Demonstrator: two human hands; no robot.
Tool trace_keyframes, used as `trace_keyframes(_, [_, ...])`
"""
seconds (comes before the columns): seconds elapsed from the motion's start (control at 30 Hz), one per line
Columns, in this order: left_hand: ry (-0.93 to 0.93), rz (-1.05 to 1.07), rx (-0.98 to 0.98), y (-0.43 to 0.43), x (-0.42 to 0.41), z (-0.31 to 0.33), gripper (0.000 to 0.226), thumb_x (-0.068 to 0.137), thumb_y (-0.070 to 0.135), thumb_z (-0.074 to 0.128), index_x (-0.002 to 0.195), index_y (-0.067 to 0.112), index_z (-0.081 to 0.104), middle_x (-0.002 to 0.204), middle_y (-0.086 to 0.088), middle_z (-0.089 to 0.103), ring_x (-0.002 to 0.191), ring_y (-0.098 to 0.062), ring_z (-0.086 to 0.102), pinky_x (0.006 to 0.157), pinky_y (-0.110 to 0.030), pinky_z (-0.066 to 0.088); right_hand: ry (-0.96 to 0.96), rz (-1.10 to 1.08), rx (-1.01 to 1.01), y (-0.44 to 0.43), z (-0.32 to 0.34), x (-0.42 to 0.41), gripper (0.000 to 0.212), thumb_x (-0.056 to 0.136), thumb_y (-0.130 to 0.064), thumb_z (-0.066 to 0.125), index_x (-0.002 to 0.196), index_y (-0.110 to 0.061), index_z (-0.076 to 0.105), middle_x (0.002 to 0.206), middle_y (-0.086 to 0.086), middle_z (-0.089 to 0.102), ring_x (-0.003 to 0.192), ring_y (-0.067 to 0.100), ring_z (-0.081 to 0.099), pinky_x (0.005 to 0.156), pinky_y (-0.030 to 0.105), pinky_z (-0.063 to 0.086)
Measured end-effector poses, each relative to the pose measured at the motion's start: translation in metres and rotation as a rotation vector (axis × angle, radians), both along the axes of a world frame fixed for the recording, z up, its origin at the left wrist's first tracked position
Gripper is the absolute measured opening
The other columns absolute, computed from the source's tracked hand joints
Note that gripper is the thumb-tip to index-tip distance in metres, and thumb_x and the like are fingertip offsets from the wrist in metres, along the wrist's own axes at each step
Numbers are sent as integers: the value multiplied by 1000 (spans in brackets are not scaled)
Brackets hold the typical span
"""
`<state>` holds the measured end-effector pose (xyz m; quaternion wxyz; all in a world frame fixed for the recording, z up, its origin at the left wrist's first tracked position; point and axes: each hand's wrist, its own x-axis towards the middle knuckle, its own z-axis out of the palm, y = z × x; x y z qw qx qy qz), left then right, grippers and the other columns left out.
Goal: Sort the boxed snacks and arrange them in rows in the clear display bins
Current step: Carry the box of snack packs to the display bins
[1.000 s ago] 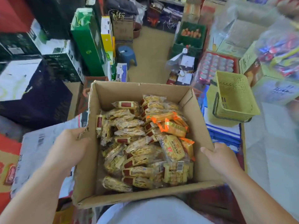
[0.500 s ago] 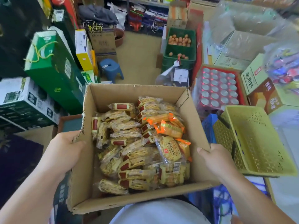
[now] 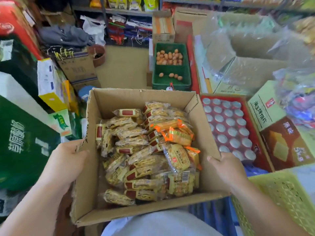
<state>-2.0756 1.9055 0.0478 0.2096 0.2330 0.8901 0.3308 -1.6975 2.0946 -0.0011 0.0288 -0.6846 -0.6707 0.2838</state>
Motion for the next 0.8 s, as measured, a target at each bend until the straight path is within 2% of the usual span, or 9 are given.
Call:
trace_keyframes(0.03, [-3,-38,-2,25,-9,-1,45,96,14,67,140,20,63,111,2,67,64,0,46,51,-16,43,-11,-29,-10,12,-2,-2,45,96,-39,63,115,1,65,110,19,69,105,38,61,76,37,44])
trace_keyframes(0.13, [-89,-197,-47,106,-33,-4,29,96,14,65,122,24,75,93,-1,76,78,-30,70,80,-45,61,14,-157,-20,43,-6,-10,35,95,-36,65,106,-3,69,103,16,70,102,37,62,81,39,48])
trace_keyframes(0.2, [-118,-317,-59,165,-49,-4,25,97,13,64,109,30,77,83,-10,78,76,-43,73,78,-50,62,18,-259,-7,57,-7,-18,28,95,-35,65,99,-8,67,101,14,69,100,36,62,80,39,47])
trace_keyframes(0.33, [-83,-570,-65,277,-78,3,23,95,14,64,95,31,79,57,6,67,45,-11,55,58,-31,50,40,-514,-45,69,0,-32,30,93,-38,66,74,-15,64,72,1,67,76,26,64,66,37,48])
trace_keyframes(0.47, [-127,-796,-79,374,-76,8,28,94,11,62,93,33,79,71,4,76,65,-28,71,65,-34,53,49,-701,-43,70,8,-42,31,96,-36,66,69,-20,62,62,-5,64,62,11,60,53,29,39])
trace_keyframes(0.57, [-161,-946,-80,427,-46,4,28,93,10,62,94,32,78,84,4,74,73,-26,65,71,-35,50,44,-851,-64,59,10,-40,29,97,-34,64,72,-21,64,64,-2,65,63,13,60,54,30,39])
trace_keyframes(0.63, [-155,-1029,-83,455,-22,-2,28,92,7,63,75,29,68,79,0,62,72,-23,55,69,-36,43,53,-970,-80,49,8,-35,31,97,-33,64,71,-16,65,67,4,66,66,22,63,58,34,43])
trace_keyframes(0.73, [-122,-1179,-125,486,23,-7,23,92,8,62,82,25,74,77,-10,74,67,-34,67,69,-43,56,47,-1113,-101,39,3,-21,32,96,-37,64,79,-11,68,75,8,67,74,31,63,67,39,49])
trace_keyframes(0.8, [-101,-1240,-135,501,56,-6,32,91,10,60,84,38,75,72,-9,74,53,-22,59,58,-30,48,34,-1160,-120,36,1,-8,29,96,-38,63,80,-14,66,74,4,63,72,28,58,65,37,45])
